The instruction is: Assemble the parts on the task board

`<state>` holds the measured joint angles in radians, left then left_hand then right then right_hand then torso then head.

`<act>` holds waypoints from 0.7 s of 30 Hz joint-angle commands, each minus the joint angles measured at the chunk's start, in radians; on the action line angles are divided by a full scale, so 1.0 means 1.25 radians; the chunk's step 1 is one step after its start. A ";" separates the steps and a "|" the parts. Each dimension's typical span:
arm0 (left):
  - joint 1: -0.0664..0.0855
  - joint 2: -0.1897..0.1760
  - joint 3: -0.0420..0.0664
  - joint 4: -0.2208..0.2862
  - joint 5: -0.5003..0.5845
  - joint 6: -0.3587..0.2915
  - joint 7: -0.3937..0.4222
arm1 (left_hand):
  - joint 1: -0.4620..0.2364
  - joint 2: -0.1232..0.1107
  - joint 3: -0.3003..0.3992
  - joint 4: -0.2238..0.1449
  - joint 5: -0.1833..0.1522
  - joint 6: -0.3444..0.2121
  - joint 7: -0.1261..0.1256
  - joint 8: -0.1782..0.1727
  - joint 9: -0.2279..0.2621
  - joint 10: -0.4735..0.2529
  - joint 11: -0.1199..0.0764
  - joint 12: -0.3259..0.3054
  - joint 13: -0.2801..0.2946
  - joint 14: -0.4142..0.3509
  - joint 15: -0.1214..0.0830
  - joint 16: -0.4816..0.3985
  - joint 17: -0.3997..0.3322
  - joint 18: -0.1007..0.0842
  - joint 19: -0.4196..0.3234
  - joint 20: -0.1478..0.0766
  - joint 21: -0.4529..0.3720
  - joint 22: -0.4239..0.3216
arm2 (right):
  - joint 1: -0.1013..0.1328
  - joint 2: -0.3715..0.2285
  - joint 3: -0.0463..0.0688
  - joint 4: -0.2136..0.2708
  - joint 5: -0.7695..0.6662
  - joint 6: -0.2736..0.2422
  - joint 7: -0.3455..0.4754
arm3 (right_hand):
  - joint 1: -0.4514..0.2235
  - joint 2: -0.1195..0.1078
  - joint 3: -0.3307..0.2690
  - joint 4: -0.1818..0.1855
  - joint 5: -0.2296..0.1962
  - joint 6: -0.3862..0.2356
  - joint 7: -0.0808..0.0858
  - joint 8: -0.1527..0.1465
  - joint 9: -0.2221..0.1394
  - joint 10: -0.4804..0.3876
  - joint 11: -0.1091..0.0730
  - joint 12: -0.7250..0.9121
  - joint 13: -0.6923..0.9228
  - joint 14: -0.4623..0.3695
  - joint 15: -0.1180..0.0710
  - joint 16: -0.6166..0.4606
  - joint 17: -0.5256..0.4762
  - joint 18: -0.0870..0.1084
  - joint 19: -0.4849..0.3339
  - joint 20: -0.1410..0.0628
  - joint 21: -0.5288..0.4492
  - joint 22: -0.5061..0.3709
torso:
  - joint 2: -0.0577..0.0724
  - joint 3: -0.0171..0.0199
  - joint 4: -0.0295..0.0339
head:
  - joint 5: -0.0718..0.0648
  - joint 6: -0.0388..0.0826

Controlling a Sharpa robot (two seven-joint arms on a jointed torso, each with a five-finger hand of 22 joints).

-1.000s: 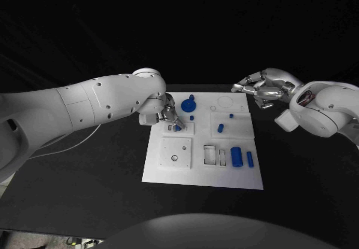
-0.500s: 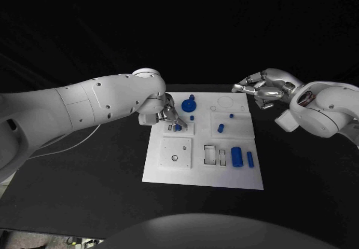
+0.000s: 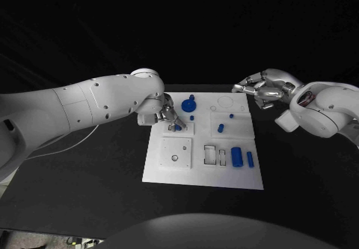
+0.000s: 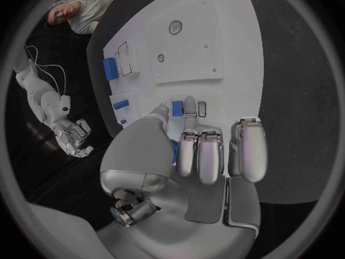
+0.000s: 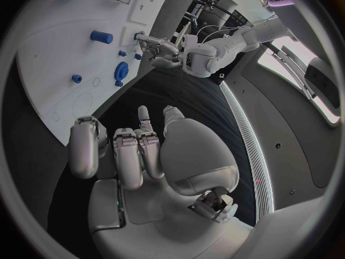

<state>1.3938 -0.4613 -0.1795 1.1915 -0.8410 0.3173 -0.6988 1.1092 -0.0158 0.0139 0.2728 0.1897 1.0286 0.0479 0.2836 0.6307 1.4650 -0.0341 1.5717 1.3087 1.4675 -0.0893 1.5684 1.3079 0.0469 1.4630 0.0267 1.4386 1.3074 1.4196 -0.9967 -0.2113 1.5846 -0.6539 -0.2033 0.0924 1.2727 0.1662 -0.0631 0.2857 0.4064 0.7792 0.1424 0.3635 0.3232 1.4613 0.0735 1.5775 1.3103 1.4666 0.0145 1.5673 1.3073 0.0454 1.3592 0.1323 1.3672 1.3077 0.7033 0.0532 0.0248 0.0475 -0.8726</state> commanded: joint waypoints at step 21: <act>0.000 -0.008 0.000 0.005 0.020 0.001 -0.018 | 0.049 -0.003 -0.021 -0.002 0.192 -0.007 0.001 -0.014 0.006 0.085 0.007 -0.001 0.210 0.083 0.009 0.002 0.210 0.004 -0.010 0.006 -0.014 0.054 | -0.001 -0.002 0.000 -0.001 -0.001 0.016 0.004 | 0.002 0.004 0.002 0.004 -0.001 0.005 -0.001 0.002 0.001 0.088 0.000 -0.005 0.208 0.083 0.007 0.003 0.211 0.015 -0.006 0.002 -0.004 0.143 | 0.000 -0.0001 0.0002 | 0.003 0.000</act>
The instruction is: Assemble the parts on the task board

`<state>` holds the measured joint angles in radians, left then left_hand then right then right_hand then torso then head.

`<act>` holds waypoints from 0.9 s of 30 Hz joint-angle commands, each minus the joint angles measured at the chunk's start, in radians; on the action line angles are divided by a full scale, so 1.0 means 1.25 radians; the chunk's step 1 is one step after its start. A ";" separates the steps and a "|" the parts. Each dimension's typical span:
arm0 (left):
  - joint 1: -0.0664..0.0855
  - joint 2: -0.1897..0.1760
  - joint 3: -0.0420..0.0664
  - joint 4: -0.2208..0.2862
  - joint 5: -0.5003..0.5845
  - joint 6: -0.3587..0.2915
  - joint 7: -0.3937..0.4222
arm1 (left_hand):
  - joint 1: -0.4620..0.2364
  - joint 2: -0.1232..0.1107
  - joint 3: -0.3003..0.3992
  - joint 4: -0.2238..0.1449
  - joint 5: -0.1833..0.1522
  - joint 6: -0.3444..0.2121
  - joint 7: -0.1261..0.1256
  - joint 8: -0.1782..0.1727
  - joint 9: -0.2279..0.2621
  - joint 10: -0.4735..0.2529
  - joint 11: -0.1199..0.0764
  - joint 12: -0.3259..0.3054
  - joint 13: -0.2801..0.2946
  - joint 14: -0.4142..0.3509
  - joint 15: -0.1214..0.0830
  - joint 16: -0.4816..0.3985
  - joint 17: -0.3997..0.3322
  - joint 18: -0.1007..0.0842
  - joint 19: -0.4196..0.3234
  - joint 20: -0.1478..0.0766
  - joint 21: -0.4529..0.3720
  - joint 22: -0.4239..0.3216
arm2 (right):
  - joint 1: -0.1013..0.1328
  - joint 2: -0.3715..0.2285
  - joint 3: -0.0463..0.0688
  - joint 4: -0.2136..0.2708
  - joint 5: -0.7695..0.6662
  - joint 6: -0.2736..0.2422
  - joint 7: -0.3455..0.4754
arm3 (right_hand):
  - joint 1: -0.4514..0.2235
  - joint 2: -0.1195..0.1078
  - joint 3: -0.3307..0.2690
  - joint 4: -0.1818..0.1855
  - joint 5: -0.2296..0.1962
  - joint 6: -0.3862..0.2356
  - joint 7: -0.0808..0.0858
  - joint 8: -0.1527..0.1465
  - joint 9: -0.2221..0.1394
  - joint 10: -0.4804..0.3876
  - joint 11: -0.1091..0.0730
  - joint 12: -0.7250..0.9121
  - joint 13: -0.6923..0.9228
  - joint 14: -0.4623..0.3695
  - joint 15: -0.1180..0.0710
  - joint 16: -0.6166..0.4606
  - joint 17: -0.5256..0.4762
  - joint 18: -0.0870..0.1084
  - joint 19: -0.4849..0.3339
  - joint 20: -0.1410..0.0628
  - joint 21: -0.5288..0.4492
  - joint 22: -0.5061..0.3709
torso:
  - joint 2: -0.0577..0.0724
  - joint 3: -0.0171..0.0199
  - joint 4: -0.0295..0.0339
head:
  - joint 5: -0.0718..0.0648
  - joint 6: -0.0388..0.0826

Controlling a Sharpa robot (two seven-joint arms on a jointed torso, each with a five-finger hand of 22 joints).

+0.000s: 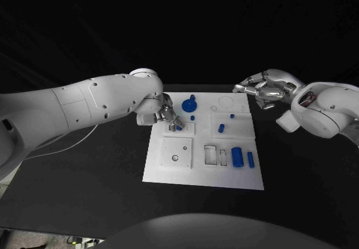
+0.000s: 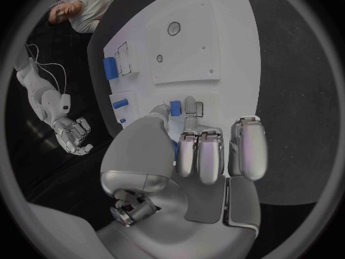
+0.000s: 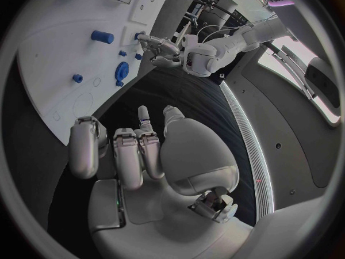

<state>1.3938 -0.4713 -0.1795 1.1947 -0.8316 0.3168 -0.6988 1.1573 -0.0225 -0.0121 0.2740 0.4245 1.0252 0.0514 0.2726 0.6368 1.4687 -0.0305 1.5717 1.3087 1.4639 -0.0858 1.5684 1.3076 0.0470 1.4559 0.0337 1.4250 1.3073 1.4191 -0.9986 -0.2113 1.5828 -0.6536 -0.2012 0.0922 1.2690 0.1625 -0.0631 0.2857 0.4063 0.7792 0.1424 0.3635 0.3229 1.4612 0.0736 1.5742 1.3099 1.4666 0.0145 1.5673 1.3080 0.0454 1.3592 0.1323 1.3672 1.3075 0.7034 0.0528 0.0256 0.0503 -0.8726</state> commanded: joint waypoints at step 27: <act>0.000 0.007 0.000 -0.010 0.042 -0.034 0.016 | 0.099 0.059 0.040 -0.026 -0.116 0.026 -0.016 0.007 0.019 0.082 -0.008 -0.001 0.210 0.086 -0.003 0.002 0.211 0.004 -0.004 -0.008 -0.007 0.060 | -0.004 0.000 0.000 -0.002 -0.002 0.017 0.000 | 0.003 0.010 0.002 0.004 -0.001 0.005 -0.001 0.002 0.001 0.088 0.000 -0.003 0.209 0.083 0.007 0.003 0.210 0.015 -0.007 0.002 -0.005 0.142 | 0.001 0.0004 -0.0013 | 0.000 0.000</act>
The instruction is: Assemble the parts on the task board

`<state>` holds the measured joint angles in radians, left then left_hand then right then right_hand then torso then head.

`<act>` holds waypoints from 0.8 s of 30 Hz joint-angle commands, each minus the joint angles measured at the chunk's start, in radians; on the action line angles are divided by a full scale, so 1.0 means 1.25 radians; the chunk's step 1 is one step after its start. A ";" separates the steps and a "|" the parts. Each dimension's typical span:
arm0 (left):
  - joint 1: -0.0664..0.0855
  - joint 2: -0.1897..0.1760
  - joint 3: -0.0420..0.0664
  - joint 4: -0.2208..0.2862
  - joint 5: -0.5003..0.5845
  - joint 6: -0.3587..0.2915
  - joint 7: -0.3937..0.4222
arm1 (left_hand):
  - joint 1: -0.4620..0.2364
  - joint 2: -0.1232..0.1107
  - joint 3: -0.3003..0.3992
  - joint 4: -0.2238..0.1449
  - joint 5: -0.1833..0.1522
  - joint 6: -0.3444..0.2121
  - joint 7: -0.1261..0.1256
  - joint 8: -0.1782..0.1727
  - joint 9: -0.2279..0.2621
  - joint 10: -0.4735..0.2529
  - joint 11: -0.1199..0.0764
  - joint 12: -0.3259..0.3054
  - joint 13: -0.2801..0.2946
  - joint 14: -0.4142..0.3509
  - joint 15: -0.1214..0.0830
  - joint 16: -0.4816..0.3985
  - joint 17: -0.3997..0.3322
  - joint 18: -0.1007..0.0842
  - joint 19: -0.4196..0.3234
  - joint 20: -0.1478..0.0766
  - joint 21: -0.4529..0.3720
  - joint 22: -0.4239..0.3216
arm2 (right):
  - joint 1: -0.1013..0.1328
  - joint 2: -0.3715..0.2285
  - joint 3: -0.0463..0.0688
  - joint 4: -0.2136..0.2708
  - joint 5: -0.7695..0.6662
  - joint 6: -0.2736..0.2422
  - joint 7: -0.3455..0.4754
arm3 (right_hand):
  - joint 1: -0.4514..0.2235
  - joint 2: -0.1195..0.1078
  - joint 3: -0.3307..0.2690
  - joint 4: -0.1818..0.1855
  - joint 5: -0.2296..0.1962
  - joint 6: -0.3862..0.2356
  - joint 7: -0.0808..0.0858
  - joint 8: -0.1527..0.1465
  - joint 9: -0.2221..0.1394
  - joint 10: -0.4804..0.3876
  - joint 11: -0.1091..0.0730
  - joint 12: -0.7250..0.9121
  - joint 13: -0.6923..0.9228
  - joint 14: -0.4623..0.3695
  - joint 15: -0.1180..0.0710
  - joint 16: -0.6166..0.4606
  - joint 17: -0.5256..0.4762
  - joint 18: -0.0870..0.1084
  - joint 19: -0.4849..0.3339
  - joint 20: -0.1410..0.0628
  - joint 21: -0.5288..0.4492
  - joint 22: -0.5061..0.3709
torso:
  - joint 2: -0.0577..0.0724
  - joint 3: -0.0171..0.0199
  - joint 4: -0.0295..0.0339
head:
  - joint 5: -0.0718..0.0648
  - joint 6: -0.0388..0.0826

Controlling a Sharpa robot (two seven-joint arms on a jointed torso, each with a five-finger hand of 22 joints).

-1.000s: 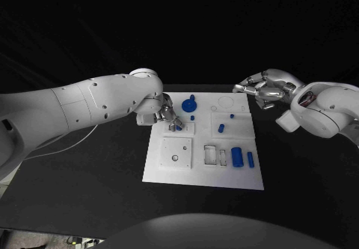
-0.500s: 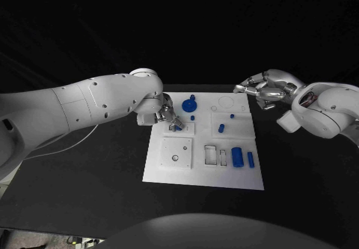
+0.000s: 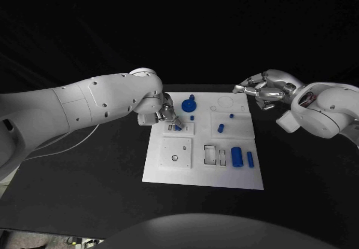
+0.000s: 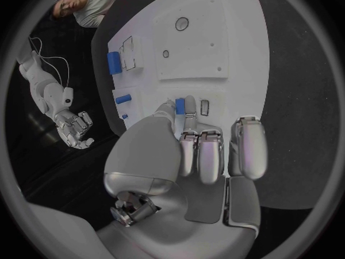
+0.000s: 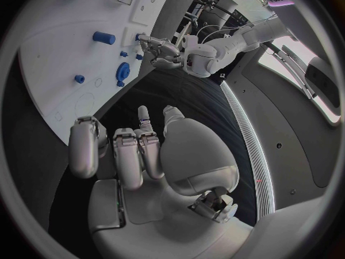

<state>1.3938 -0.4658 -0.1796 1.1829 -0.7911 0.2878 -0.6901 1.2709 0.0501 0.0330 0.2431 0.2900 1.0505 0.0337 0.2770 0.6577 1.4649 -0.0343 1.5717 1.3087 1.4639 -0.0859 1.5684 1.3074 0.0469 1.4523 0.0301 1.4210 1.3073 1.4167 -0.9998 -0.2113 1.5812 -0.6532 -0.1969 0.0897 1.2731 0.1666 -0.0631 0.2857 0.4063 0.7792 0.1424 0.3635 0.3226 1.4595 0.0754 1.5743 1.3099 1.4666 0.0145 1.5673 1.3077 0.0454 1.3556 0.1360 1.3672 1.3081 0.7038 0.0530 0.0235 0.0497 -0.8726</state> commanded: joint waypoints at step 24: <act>0.000 0.013 0.000 -0.011 0.009 -0.002 -0.029 | 0.018 0.006 -0.004 -0.009 -0.084 0.054 -0.024 0.055 0.046 0.085 -0.023 -0.001 0.210 0.085 -0.018 0.002 0.211 0.003 0.008 -0.017 -0.001 0.070 | -0.006 0.004 0.000 -0.006 0.001 0.014 0.005 | -0.002 0.009 0.002 0.004 -0.001 0.006 0.000 0.002 0.002 0.089 -0.001 -0.003 0.209 0.083 0.007 0.003 0.210 0.015 -0.006 -0.001 -0.007 0.141 | 0.000 -0.0001 0.0006 | 0.002 0.000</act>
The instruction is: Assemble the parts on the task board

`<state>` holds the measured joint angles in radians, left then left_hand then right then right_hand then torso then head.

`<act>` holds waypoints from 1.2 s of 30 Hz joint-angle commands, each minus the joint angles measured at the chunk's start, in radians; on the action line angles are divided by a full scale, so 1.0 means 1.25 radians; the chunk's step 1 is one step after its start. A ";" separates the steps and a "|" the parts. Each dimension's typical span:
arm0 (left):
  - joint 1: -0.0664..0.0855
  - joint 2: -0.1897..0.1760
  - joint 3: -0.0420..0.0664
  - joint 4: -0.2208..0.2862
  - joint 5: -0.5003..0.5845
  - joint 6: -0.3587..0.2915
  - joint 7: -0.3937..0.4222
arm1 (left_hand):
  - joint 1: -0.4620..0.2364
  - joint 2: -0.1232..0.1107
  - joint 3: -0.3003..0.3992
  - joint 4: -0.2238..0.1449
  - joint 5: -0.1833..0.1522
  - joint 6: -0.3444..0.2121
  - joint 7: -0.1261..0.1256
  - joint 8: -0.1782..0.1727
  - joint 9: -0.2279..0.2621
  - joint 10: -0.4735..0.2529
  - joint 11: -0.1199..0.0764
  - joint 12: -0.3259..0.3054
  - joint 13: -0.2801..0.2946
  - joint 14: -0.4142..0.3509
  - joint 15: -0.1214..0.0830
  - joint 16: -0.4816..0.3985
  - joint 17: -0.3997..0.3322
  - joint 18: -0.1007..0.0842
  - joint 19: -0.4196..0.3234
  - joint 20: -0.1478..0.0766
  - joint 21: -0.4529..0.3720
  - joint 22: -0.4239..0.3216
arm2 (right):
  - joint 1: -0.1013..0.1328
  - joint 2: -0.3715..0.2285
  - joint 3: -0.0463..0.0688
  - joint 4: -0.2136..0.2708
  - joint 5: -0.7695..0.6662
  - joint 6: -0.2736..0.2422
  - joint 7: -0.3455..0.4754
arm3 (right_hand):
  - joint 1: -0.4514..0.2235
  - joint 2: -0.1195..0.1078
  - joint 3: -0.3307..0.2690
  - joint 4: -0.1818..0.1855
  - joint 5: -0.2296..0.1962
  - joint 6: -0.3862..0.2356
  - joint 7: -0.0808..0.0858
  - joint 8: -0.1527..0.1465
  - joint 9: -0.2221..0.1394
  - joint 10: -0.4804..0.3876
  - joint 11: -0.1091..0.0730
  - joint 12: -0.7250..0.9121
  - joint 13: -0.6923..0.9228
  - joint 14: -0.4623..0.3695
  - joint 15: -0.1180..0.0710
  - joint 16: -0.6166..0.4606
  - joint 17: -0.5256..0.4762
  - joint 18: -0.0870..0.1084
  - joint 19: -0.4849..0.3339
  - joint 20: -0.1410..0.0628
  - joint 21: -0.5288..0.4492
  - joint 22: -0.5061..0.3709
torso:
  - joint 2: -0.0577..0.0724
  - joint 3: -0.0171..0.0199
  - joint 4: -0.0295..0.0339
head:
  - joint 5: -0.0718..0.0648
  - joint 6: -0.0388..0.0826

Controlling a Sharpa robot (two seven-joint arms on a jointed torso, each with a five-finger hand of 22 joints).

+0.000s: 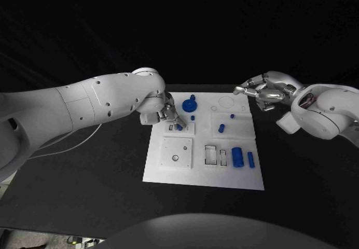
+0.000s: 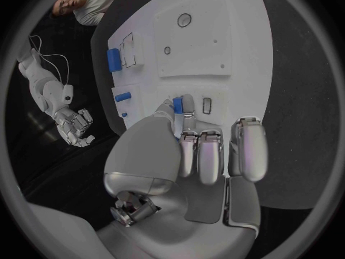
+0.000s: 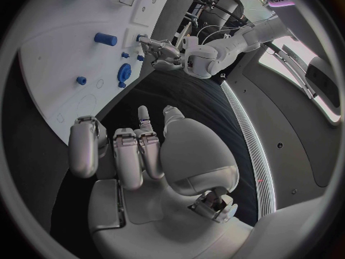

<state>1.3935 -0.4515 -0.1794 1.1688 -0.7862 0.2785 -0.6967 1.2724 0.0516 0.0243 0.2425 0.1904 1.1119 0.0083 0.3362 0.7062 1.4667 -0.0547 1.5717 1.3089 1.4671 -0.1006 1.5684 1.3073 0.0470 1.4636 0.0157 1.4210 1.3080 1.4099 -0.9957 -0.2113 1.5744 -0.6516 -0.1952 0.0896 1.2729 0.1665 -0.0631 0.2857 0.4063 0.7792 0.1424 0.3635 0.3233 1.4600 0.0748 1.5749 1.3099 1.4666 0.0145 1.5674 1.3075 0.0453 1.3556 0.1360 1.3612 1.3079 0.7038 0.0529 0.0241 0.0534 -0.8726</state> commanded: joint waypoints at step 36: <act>-0.003 0.001 0.000 0.005 -0.017 0.010 -0.017 | -0.138 -0.075 -0.084 0.039 -0.114 -0.084 0.020 0.014 0.062 0.083 0.009 -0.001 0.210 0.083 0.004 0.002 0.211 0.003 -0.002 -0.001 -0.014 0.067 | -0.003 0.002 0.000 -0.005 0.002 0.014 0.005 | -0.010 0.011 -0.002 0.005 -0.005 0.006 0.001 0.001 0.001 0.089 0.001 -0.003 0.209 0.083 0.009 0.003 0.211 0.016 -0.007 0.000 -0.004 0.141 | 0.000 0.0002 0.0004 | 0.001 0.000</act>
<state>1.3903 -0.4524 -0.1799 1.1728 -0.8029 0.2798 -0.6974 1.1092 -0.0396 -0.0760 0.2906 0.0520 1.0125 0.0318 0.3593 0.7821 1.4634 -0.0502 1.5763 1.3081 1.4654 -0.1016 1.5684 1.3078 0.0469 1.4594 0.0086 1.4082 1.3077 1.4065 -0.9938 -0.2113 1.5676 -0.6480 -0.1935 0.0903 1.2655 0.1736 -0.0631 0.2857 0.4063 0.7792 0.1424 0.3635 0.3238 1.4614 0.0735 1.5748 1.3099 1.4631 0.0181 1.5673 1.3073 0.0454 1.3556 0.1359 1.3612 1.3074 0.7033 0.0530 0.0249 0.0538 -0.8726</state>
